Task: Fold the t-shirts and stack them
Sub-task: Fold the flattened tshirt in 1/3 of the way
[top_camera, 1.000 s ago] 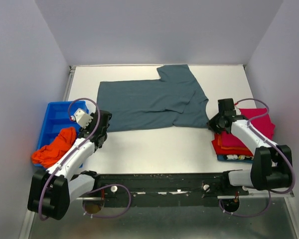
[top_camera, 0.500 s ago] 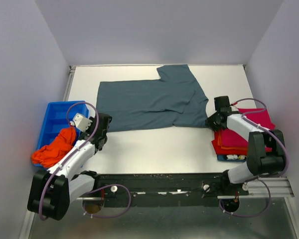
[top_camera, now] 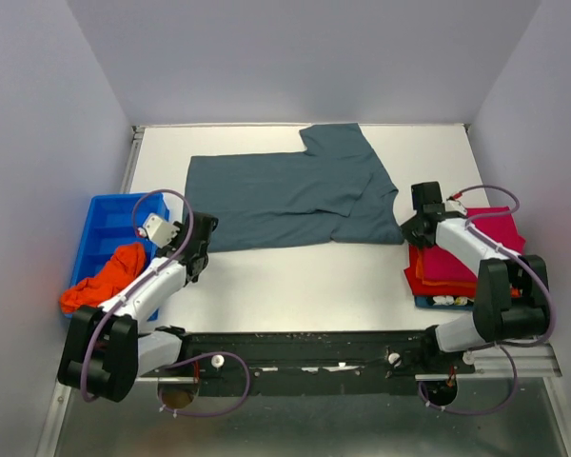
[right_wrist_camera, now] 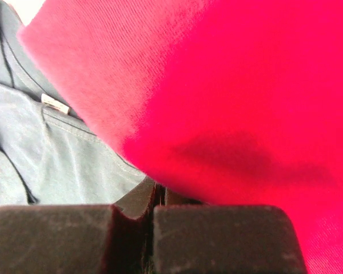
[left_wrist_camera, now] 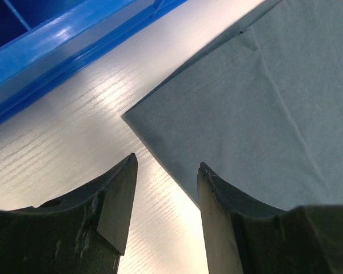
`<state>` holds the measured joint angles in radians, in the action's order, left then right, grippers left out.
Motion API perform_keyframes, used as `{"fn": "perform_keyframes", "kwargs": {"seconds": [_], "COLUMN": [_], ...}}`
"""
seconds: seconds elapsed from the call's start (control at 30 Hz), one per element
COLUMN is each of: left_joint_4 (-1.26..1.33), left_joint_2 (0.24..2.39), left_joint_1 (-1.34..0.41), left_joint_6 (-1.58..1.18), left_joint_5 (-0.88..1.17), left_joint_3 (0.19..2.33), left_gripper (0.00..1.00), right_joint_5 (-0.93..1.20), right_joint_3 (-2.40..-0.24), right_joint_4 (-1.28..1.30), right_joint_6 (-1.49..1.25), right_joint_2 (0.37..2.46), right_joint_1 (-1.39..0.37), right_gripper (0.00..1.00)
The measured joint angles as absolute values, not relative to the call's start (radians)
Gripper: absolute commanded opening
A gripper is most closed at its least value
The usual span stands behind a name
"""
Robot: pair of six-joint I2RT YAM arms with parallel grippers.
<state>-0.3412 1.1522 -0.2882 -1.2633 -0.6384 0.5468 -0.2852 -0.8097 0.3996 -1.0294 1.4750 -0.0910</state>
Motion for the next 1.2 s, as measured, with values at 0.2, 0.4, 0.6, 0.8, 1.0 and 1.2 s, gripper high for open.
{"fn": "perform_keyframes", "kwargs": {"seconds": [0.2,0.4,0.6,0.8,1.0,1.2], "left_joint_4": [-0.346,-0.371,-0.414,-0.421,-0.397,-0.355], "left_joint_2": [1.198,1.233,1.301,1.374,1.428,1.467], "left_joint_1": [-0.289,-0.288,-0.288,-0.261,-0.229,-0.207], "left_joint_6": [-1.275,-1.304,-1.337,-1.363,-1.382,-1.402], "left_joint_5": [-0.638,-0.639,-0.645,-0.651,-0.651,-0.651], "left_joint_3": [0.577,0.589,0.622,0.641,0.654,0.668], "left_gripper": [0.51,0.48,0.56,0.50,0.31,0.06], "right_joint_5": [-0.308,-0.253,-0.223,-0.185,-0.178,-0.178], "right_joint_3": [-0.814,-0.814,-0.814,-0.803,-0.779,-0.779], "right_joint_4": [0.410,0.383,0.368,0.315,0.296,0.289], "right_joint_6": [-1.009,-0.984,-0.974,-0.947,-0.942,-0.946], "right_joint_2": [1.437,1.440,1.455,1.456,1.453,1.469], "right_joint_1": [-0.091,-0.093,-0.099,-0.107,-0.117,-0.128], "right_gripper": [0.09,0.08,0.16,0.31,0.31,0.37]}}
